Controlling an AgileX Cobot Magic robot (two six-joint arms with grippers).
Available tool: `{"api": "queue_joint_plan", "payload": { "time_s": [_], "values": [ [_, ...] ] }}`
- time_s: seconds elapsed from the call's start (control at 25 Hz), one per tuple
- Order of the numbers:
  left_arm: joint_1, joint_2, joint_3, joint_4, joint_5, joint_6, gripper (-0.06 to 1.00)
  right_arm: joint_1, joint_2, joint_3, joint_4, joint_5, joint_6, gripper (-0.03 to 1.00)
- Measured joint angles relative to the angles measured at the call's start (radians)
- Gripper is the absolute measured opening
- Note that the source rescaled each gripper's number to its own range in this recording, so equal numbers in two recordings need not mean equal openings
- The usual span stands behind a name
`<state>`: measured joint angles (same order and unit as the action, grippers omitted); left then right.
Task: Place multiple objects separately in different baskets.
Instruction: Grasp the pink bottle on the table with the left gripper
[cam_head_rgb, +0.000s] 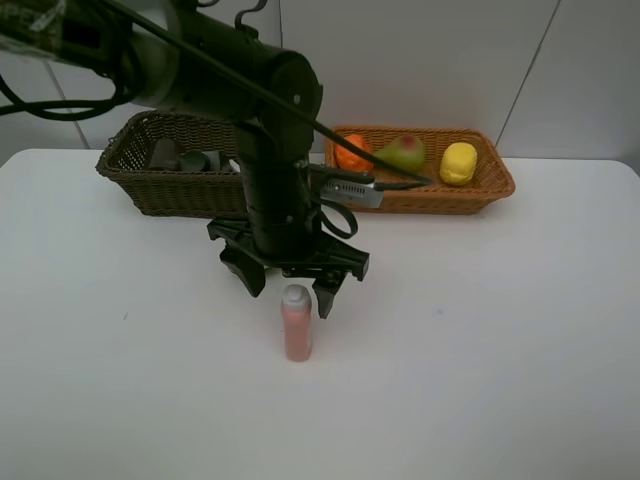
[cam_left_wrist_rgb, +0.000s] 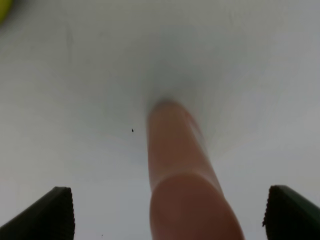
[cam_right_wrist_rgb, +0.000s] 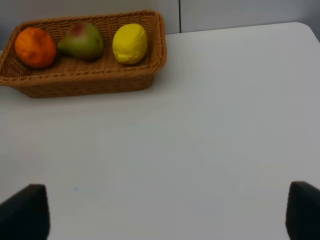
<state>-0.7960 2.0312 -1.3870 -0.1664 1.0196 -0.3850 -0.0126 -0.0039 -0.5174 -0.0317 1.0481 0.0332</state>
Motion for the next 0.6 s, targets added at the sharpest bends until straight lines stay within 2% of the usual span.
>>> {"api": "queue_joint_plan", "payload": {
  "time_s": [0.6],
  "values": [
    [-0.033, 0.047, 0.0, -0.002, 0.0, 0.0, 1.0, 0.0, 0.0, 0.0, 0.001, 0.0, 0.0, 1.0]
  ]
}}
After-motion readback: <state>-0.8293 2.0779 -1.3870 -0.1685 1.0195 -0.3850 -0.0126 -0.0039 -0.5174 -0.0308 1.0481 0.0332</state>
